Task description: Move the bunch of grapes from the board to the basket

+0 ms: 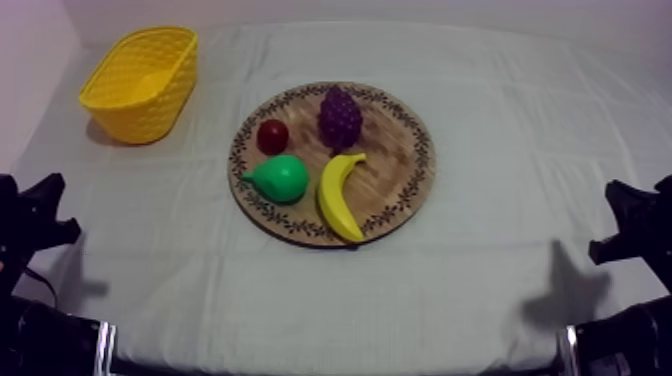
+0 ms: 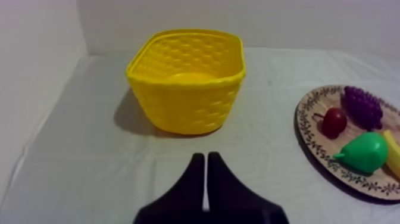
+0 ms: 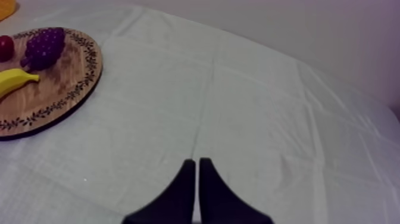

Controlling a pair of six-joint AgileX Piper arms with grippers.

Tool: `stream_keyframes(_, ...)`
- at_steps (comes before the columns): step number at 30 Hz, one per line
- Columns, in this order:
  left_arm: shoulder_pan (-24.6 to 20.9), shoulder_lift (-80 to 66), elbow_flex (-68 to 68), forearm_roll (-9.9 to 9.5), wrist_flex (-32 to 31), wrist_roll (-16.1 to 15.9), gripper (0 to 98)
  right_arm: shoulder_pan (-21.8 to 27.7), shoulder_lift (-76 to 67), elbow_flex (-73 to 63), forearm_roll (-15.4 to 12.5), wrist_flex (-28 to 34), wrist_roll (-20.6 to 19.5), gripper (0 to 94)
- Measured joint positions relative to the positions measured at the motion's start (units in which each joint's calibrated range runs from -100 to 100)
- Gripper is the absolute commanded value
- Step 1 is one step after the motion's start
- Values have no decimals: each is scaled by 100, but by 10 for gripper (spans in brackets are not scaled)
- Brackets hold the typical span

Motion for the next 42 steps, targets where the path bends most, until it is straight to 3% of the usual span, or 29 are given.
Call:
stream_keyframes(14,4,0,0,4,0,-110,0,0,0,0,0,0,0,5)
stream_keyframes(22,78,0,-6,-1,0,170,0,0,0,0,0,0,0,5)
stream_keyframes(28,115,0,-233,-3,235,-19,0,0,0,0,0,11,0,5)
stream_keyframes(35,273,409,-1660,-80,1114,64,0,0,0,0,0,11,0,5)
stream_keyframes(42,593,1859,-3738,-53,2050,-163,0,0,0,0,0,11,3,5)
